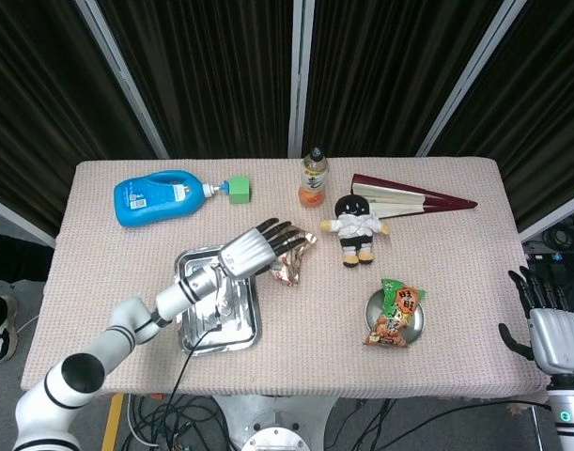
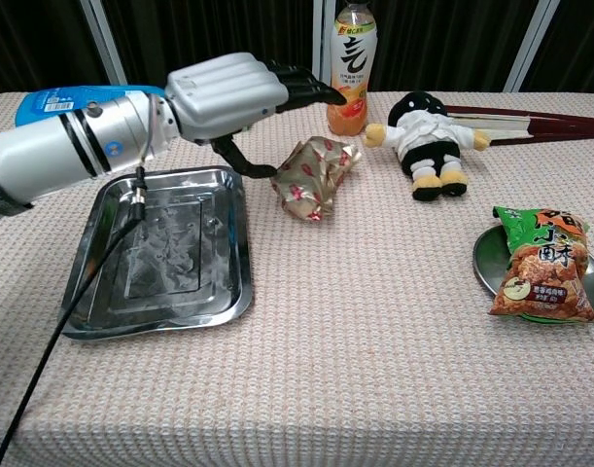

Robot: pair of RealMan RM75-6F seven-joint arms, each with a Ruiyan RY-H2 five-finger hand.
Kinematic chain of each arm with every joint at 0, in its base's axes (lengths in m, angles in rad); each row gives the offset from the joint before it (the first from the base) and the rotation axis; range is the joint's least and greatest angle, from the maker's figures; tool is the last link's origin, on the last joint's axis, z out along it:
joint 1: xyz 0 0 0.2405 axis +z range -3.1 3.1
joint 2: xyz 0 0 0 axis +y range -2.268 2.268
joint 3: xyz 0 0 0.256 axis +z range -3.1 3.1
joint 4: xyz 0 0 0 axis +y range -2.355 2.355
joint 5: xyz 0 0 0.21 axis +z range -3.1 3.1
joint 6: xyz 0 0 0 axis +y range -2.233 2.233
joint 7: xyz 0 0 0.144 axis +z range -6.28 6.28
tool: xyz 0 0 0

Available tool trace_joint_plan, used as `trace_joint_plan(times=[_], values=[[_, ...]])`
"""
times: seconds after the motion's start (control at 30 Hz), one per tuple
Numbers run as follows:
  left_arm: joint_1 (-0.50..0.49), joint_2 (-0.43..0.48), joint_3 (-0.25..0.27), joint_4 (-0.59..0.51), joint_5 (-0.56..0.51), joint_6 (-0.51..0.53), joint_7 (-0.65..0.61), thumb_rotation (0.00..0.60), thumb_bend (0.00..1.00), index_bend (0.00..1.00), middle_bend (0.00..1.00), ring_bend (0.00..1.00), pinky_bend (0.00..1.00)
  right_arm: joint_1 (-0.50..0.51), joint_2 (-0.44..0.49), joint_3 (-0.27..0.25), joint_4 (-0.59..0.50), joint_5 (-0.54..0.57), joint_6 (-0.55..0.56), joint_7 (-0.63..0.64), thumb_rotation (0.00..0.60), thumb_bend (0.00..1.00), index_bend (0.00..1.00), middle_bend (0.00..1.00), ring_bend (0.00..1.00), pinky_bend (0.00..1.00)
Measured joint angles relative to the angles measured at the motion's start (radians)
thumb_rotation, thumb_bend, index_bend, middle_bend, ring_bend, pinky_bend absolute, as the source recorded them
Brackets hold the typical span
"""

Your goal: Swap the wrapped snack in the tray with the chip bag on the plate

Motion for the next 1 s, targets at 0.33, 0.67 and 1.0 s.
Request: trace_joint_plan(times=[0.33, 0.67, 1.0], values=[[0.186, 0.289, 0.013, -0.378, -0.091, 0.077, 0.169, 0.600, 0.18, 0.08, 0.11, 0.09, 0.17, 0.096, 0.057, -0.021, -0.036, -0.076, -0.146, -0.049, 0.600, 0.21, 0.00, 0.00, 0.00, 0.00], [0.524, 0.583, 0.044, -0.796, -0.291, 0.196, 0.365, 0.600, 0.14, 0.09, 0.12, 0.07, 0.17, 0.288, 0.086, -0.035, -0.065, -0.147, -0.412, -0.110, 0.600, 0.10, 0.00, 0.00, 0.00, 0.00], [0.657, 0.616, 0.051, -0.837, -0.329, 0.273, 0.347, 0.600, 0.13, 0.09, 0.15, 0.07, 0.16, 0.415, 0.005, -0.041, -0.069, -0.137, -0.583, -0.214, 0.600, 0.10, 0.00, 0.00, 0.00, 0.00]])
